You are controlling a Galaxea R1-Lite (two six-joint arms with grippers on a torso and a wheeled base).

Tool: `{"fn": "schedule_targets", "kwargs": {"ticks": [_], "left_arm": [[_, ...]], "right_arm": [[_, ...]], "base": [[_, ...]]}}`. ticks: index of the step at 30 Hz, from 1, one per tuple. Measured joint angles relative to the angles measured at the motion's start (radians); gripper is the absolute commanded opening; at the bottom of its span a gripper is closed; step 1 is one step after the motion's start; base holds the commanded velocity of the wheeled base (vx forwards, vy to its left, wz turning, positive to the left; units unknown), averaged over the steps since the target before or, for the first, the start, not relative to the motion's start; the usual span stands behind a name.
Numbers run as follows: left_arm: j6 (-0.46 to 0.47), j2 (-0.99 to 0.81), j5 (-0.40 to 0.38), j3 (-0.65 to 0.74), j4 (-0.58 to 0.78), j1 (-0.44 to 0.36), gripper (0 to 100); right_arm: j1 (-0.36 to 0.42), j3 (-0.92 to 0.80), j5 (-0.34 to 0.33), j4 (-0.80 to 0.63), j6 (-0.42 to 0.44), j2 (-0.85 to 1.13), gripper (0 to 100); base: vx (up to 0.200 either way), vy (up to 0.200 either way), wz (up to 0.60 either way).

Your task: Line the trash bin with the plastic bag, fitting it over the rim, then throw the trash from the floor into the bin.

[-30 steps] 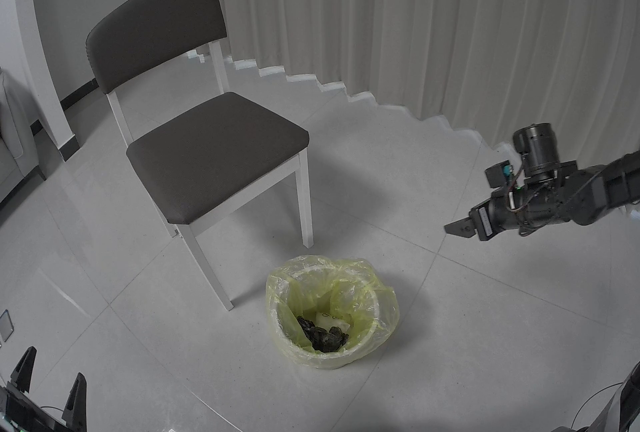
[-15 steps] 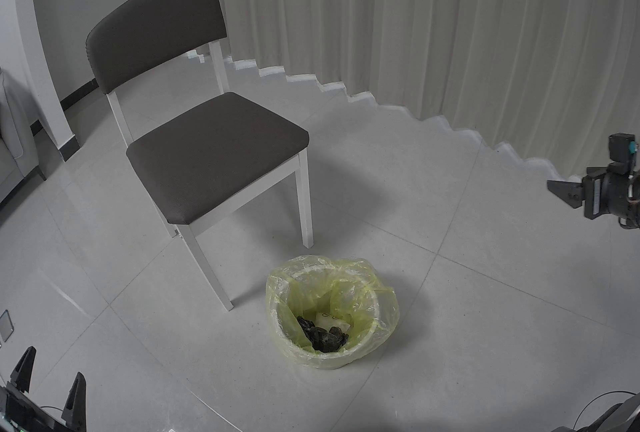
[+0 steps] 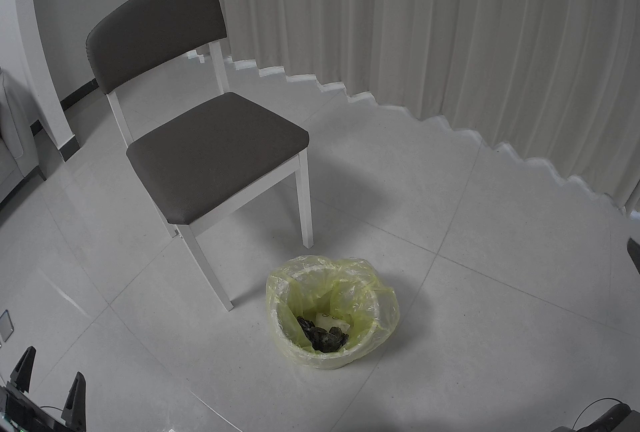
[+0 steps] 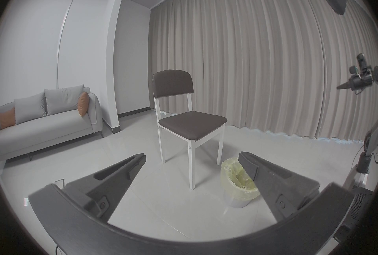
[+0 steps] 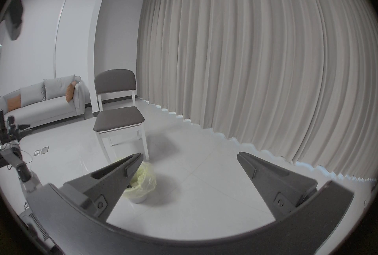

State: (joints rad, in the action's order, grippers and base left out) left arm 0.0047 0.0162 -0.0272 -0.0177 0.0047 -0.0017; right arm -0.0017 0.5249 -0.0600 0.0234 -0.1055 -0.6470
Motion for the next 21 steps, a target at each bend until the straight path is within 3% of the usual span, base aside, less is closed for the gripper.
{"fn": "schedule_targets", "kwargs": {"ticks": [6,11,16,21], "left_arm": [[0.000,0.000,0.000,0.000,0.000,0.000,100],[0.000,0.000,0.000,0.000,0.000,0.000,100],[0.000,0.000,0.000,0.000,0.000,0.000,100],[0.000,0.000,0.000,0.000,0.000,0.000,100]], "right_arm": [[-0.004,-0.028,-0.010,-0.270,0.002,0.307,100],[-0.001,-0.082,0.013,-0.388,0.039,0.500,100],[0.000,-0.188,0.029,-0.327,0.054,0.586,100],[0.002,-0.356,0.019,-0.066,0.057,0.620,100]], "base": [[0.000,0.000,0.00],[0.000,0.000,0.00],[0.000,0.000,0.00],[0.000,0.000,0.00]]}}
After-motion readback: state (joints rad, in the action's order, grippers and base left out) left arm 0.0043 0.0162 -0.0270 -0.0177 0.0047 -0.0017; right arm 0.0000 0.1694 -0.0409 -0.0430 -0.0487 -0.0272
